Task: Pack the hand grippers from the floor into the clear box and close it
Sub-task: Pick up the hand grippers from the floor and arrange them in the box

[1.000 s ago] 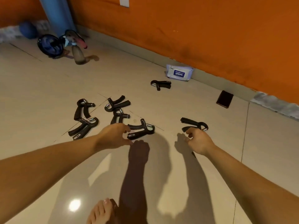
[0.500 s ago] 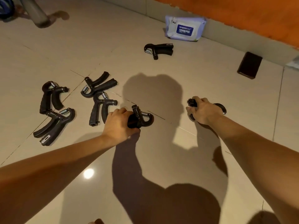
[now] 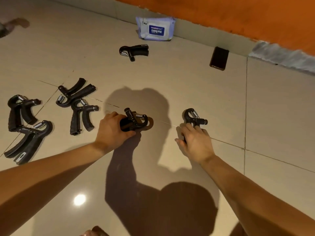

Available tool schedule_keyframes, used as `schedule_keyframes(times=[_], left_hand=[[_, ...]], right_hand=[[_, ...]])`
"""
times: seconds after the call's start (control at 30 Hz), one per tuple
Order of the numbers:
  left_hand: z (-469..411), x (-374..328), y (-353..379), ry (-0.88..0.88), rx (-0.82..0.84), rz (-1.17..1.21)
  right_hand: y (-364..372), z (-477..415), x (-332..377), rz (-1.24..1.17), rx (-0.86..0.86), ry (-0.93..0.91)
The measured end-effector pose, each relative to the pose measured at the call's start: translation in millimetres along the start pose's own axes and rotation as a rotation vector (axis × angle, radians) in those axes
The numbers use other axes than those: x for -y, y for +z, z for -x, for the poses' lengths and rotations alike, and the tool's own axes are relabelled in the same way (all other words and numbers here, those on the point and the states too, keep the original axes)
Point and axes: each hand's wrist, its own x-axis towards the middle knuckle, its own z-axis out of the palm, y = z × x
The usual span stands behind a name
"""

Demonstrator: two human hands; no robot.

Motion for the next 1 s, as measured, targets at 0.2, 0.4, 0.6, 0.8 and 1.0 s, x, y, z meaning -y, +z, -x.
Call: schedule_keyframes(times=[0.2,0.4,0.6,0.8,1.0], left_hand=[[30,-9,-4,0.003,0.032,0.056],[51,-12,-6,0.008,0.043,0.051],[70,-21,-9,-0.003,0.053,0.079],[94,-28,-19,-0.036,0.008,0.126],[131,-49,-34,-0.049,-0.056,0.163]], right_hand=[[-5,9,13,-0.089,-0.072,0.234],[12,51,19,0.119,-0.02,-0.057],[-1,59,10,0.043,0.022,0.243],[-7,45,12,-0.254,0.168,0.522],[-27,86,15,-0.293,0.137,0.45]])
